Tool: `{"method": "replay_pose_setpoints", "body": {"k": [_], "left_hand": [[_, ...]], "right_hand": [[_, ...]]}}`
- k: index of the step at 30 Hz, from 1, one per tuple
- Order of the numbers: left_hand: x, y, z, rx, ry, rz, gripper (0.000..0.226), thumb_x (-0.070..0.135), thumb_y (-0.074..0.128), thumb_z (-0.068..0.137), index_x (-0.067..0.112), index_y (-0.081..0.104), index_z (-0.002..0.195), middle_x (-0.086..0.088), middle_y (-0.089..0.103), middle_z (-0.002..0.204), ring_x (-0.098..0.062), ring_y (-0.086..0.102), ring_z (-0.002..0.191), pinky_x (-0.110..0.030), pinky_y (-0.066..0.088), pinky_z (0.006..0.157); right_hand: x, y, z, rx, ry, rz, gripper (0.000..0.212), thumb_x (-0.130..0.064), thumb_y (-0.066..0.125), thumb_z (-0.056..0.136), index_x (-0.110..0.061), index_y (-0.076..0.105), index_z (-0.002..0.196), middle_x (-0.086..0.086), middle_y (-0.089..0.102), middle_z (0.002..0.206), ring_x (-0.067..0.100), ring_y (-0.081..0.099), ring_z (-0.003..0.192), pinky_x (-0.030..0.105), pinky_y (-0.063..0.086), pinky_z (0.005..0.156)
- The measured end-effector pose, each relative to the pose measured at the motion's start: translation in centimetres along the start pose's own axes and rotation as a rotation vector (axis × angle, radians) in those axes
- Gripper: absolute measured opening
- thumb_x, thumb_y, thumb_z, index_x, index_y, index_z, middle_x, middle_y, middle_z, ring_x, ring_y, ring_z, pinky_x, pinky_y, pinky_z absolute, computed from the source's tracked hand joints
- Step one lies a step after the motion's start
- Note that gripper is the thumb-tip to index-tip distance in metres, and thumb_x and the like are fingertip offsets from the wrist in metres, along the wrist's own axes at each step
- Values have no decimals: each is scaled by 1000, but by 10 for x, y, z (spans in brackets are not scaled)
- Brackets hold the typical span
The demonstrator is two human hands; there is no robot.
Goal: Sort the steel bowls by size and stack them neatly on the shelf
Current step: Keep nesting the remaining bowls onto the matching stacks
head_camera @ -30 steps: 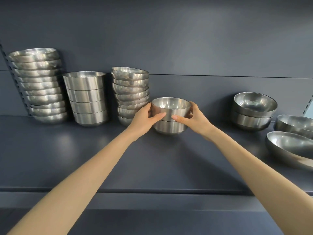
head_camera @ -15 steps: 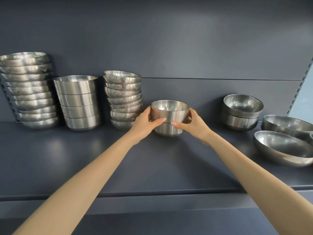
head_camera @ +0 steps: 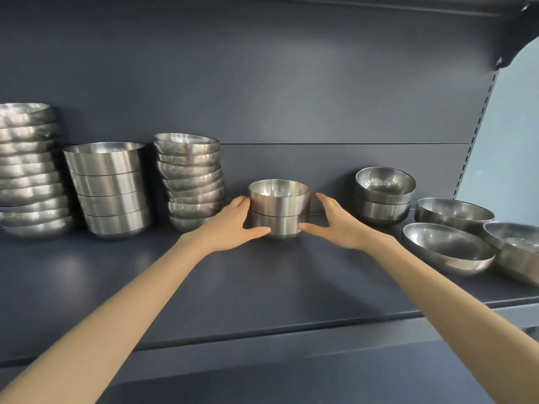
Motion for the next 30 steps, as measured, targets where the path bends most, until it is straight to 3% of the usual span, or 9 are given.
{"method": "replay_pose_setpoints", "body": {"k": [5, 8, 10, 13, 18, 23, 27, 30], "left_hand": [[9, -11, -23, 85, -8, 367, 88, 71, 31, 89, 17, 7, 155, 0, 7, 162, -20, 6, 148, -40, 11, 119], [9, -10, -37, 96, -27, 435, 92, 80, 23, 83, 24, 7, 154, 0, 6, 162, -23, 2, 148, -44, 5, 120], [10, -10, -46, 101, -27, 466, 105, 90, 7, 68, 30, 7, 154, 1, 5, 161, -23, 2, 148, -46, 5, 120], [16, -11, -53, 124, -15, 486, 113, 88, -6, 54, 34, 9, 153, 2, 7, 161, -23, 4, 147, -45, 7, 119], [45, -2, -53, 127, 57, 430, 112, 89, -4, 54, 36, 10, 152, 3, 8, 161, -22, 5, 148, -44, 8, 118], [88, 20, -48, 90, 193, 385, 108, 88, -1, 58, 37, 10, 152, 2, 8, 161, -21, 3, 148, -44, 6, 119], [122, 36, -33, 36, 271, 349, 86, 81, 24, 82, 35, 8, 153, 1, 6, 161, -21, 1, 148, -43, 5, 119], [148, 49, -20, 5, 331, 331, 80, 73, 29, 88, 32, 10, 153, 1, 9, 161, -22, 4, 148, -42, 9, 118]], "right_hand": [[1, -19, -30, 62, -14, -429, 98, -73, 40, 82, -20, -1, 154, -4, 1, 161, 17, 0, 149, 47, 10, 120], [3, -28, -49, 132, -15, -525, 99, -78, 36, 79, -23, 3, 154, -5, 4, 161, 18, 2, 149, 47, 7, 119], [6, -33, -62, 186, -20, -572, 96, -79, 34, 78, -24, 9, 153, -5, 9, 161, 18, 6, 148, 47, 7, 119], [11, -37, -79, 219, 8, -610, 93, -80, 34, 78, -27, 13, 152, -5, 12, 160, 19, 8, 148, 48, 7, 117], [28, -43, -101, 248, 66, -634, 94, -81, 33, 77, -25, 17, 151, -4, 18, 158, 20, 12, 147, 54, 9, 117], [45, -59, -128, 310, 142, -630, 90, -79, 39, 78, -28, 22, 150, -5, 22, 157, 20, 17, 146, 52, 10, 116], [64, -72, -150, 337, 207, -570, 81, -73, 44, 81, -31, 26, 148, -7, 26, 156, 19, 22, 144, 49, 13, 117], [77, -82, -164, 379, 217, -519, 72, -67, 49, 84, -30, 34, 144, -7, 36, 150, 19, 31, 139, 46, 21, 116]]}}
Point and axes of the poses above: each hand's wrist, its own z-axis towards the middle knuckle, its own y-axis out of the palm, x = y × z, the point moved 4 cm from there along z, towards the middle knuckle
